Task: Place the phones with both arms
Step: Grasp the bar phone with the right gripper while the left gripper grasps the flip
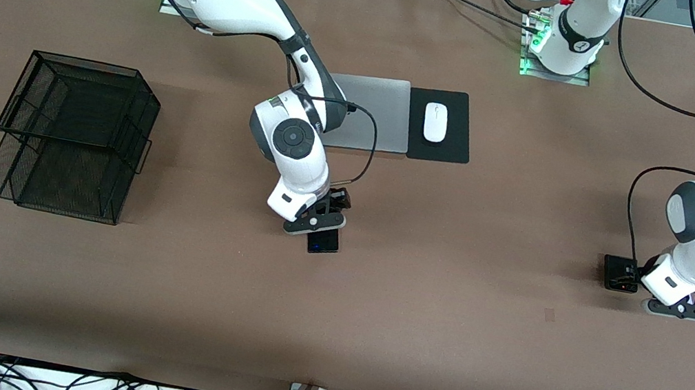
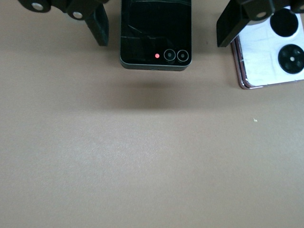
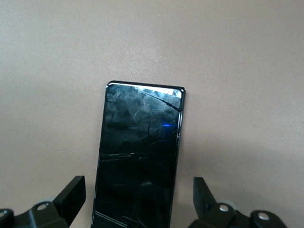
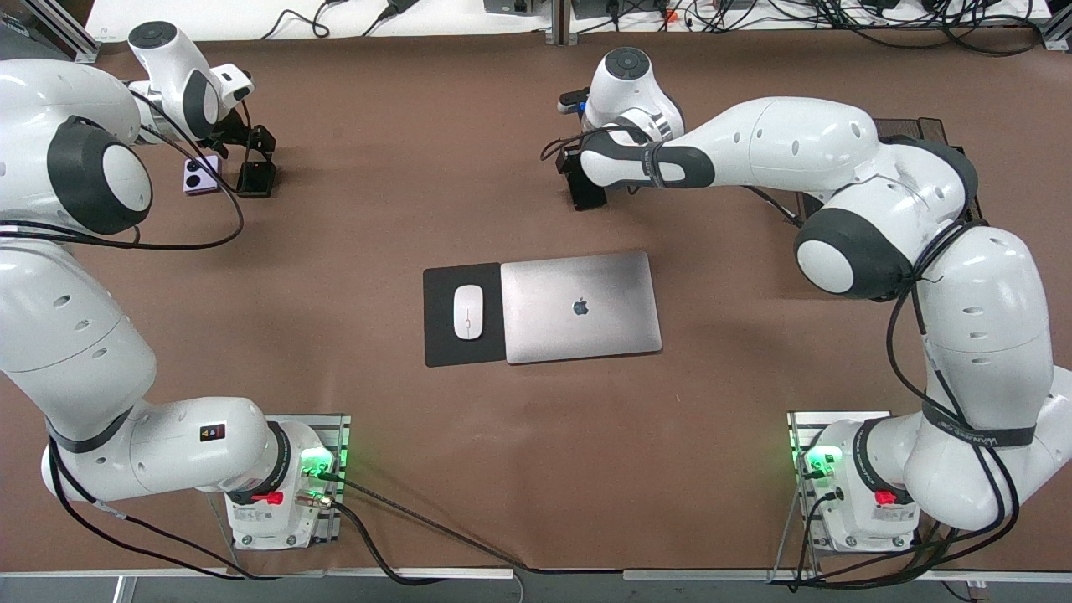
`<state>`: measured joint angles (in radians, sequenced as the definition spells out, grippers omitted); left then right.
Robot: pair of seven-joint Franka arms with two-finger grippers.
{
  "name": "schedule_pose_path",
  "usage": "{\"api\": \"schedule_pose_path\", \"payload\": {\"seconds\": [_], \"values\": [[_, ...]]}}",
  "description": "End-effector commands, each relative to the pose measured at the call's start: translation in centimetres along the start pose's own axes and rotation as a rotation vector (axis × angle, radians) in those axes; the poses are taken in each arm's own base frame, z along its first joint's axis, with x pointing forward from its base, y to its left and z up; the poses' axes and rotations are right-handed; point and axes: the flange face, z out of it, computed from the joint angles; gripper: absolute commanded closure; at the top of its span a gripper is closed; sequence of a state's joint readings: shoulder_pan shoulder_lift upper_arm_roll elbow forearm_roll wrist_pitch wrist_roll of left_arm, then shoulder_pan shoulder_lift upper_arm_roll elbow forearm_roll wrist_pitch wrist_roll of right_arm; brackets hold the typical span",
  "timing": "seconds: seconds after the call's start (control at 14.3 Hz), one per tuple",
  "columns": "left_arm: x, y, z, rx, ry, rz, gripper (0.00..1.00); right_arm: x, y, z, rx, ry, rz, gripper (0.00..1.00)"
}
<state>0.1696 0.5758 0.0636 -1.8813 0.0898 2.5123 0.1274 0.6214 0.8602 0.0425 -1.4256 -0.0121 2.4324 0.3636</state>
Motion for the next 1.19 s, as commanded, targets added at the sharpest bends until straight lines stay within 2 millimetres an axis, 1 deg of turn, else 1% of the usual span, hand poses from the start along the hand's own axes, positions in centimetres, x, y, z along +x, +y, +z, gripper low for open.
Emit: {"api": "schedule_pose_path", "payload": {"seconds": [0.0,0.21,0.28,0.49,0.98,1.12], "values": [[-1.1,0.0,0.6,-0.012,0.041,-0.025,0.00,0.3,-0.8,0.7,0.001,0.034,-0.015,0.00],[-1.4,0.1,1.0,-0.014,0.036,-0.024,0.00,0.2,-0.8,1.0,0.001,0.034,-0.013,0.00],[-1.5,-0.2,1.2,-0.014,0.034,-0.030,0.00,0.2,-0.8,1.0,0.000,0.035,-0.016,0.00],[-1.7,-0.1,2.4,-0.013,0.044,-0.042,0.00,0.2,-0.6,1.4,-0.006,0.030,-0.020,0.00],[-1.8,0.1,3.5,-0.013,0.053,-0.056,0.00,0.1,-0.7,1.5,-0.011,0.031,-0.024,0.00],[-2.0,0.1,3.9,-0.014,0.046,-0.056,0.00,-0.1,-0.9,2.0,-0.014,0.027,-0.029,0.00]]}}
